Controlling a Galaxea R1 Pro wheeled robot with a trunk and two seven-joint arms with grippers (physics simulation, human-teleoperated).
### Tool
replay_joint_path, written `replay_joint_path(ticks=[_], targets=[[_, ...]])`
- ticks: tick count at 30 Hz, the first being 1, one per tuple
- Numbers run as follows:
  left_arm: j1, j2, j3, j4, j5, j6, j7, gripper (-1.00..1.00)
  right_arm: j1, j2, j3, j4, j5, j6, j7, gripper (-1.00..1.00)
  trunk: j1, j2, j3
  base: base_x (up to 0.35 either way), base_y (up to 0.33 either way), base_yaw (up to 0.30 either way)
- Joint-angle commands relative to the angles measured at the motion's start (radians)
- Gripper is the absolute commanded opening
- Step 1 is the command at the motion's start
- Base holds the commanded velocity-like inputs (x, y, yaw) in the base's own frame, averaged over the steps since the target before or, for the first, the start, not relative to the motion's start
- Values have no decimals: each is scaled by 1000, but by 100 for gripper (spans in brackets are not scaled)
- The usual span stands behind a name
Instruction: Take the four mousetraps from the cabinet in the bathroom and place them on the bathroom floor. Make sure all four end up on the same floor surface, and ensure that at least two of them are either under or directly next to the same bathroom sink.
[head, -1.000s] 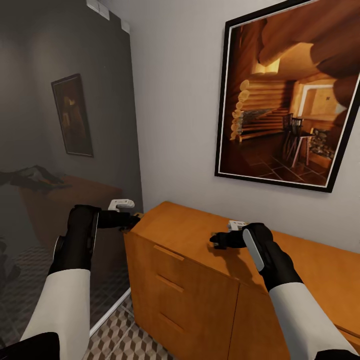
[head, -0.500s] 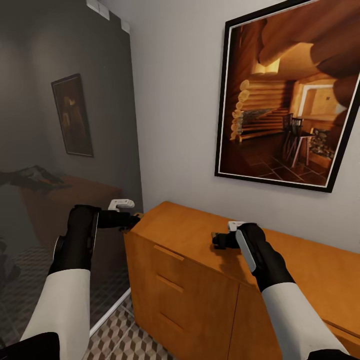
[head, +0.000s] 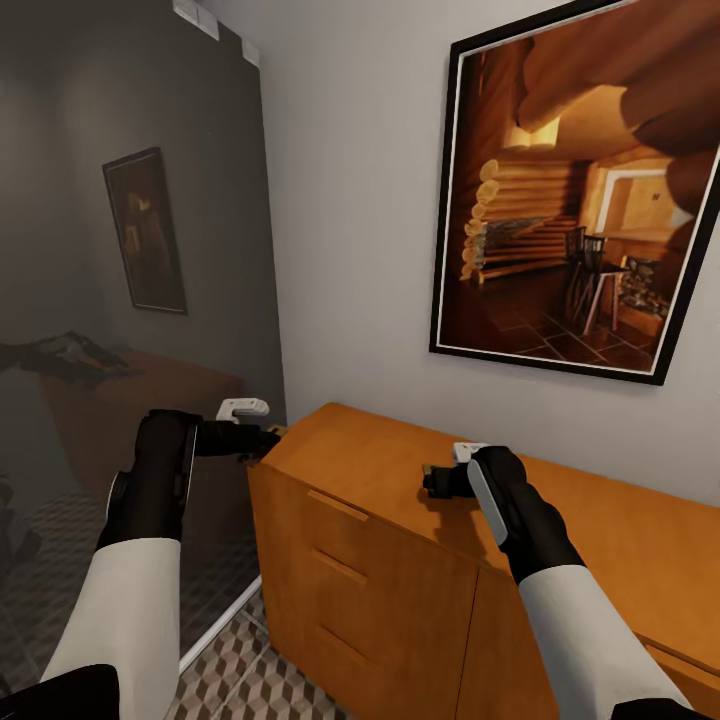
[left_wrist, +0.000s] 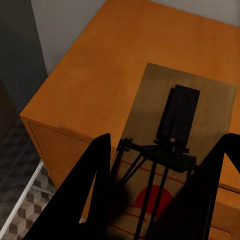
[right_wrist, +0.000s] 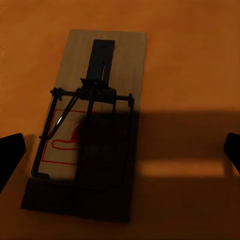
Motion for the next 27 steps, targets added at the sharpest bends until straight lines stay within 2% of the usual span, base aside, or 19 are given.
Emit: replay_joint_path(ticks=[1, 16, 17, 27], targets=[[-2, -1, 3, -1, -10, 3, -11, -100, 0, 0, 1, 54, -37, 3, -8, 100, 0, 0, -1, 0, 0, 0], [-1, -1, 3, -1, -10, 3, -11, -100, 0, 2, 3, 58, -36, 3, -8, 100, 0, 0, -1, 0, 0, 0], [-1, -1, 3, -1, -10, 3, -11, -100, 0, 2, 3, 58, -37, 3, -8, -100, 0, 0, -1, 0, 0, 0], [-1, -1, 3, -1, -10, 3, -10, -100, 0, 1, 3, 62, -43, 3, -8, -100, 0, 0, -1, 0, 0, 0]])
